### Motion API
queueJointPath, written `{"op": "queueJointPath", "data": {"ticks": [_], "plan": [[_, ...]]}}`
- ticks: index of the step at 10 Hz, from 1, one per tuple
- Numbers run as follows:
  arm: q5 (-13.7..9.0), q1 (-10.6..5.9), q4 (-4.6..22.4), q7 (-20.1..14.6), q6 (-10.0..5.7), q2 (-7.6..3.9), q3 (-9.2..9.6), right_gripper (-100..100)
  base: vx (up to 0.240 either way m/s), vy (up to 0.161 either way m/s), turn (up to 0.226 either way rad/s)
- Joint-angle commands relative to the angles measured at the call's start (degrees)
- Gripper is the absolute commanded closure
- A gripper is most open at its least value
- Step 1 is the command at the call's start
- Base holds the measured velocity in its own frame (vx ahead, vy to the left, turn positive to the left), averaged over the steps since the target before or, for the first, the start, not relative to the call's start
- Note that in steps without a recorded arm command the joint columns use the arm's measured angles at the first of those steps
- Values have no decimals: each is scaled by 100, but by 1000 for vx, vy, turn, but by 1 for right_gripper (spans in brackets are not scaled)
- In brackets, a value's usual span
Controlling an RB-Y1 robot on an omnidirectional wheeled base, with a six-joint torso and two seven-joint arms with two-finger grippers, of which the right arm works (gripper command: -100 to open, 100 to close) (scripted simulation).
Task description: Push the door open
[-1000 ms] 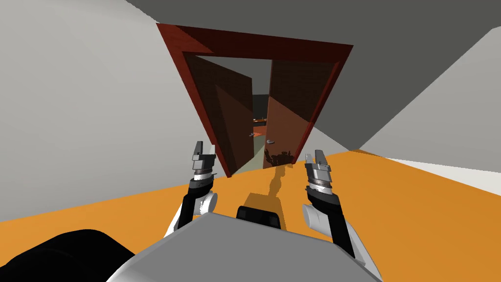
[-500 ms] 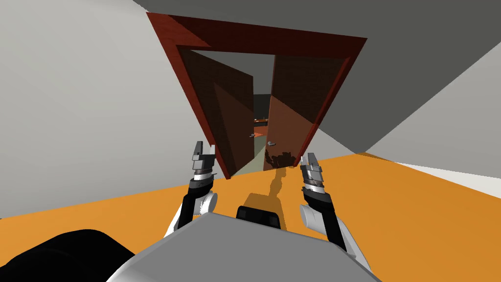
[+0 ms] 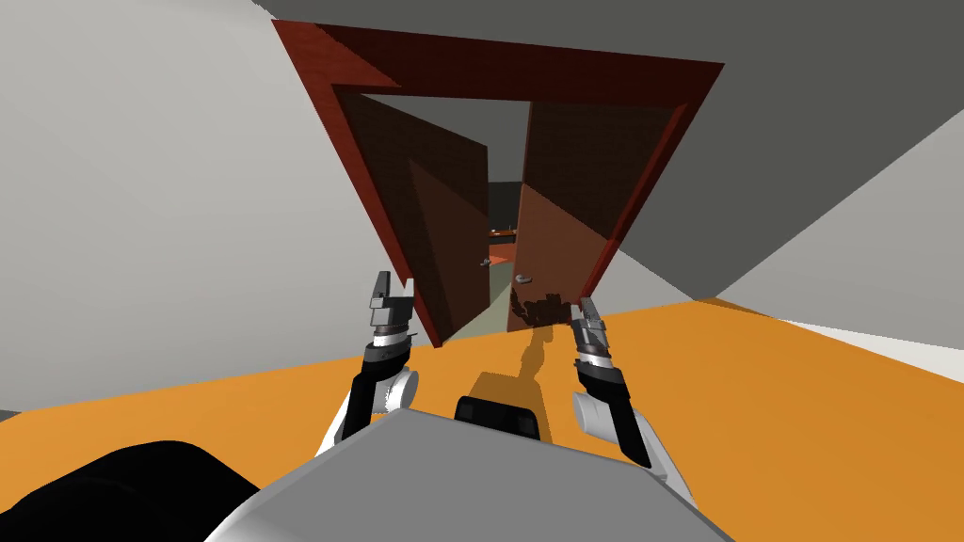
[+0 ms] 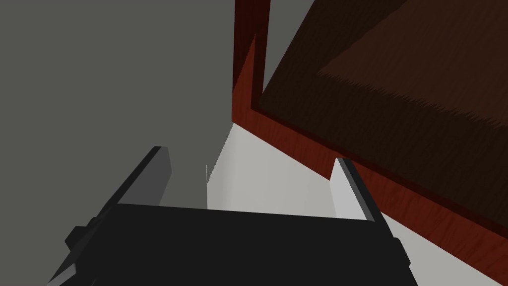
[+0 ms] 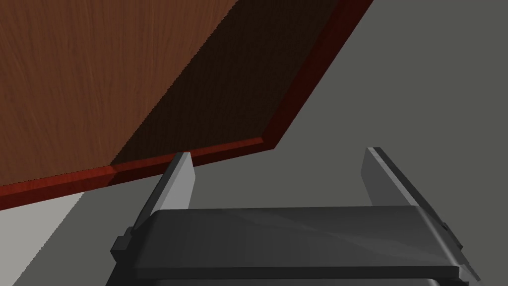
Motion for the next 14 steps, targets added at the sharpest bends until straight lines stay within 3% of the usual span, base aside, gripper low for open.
{"op": "queueJointPath", "data": {"ticks": [1, 14], "plan": [[-4, -44, 250, -13, -72, -14, 44, -100, 93, -42, 58], [-112, -583, 2250, -230, -359, -170, 283, -100, 94, -56, 52]]}}
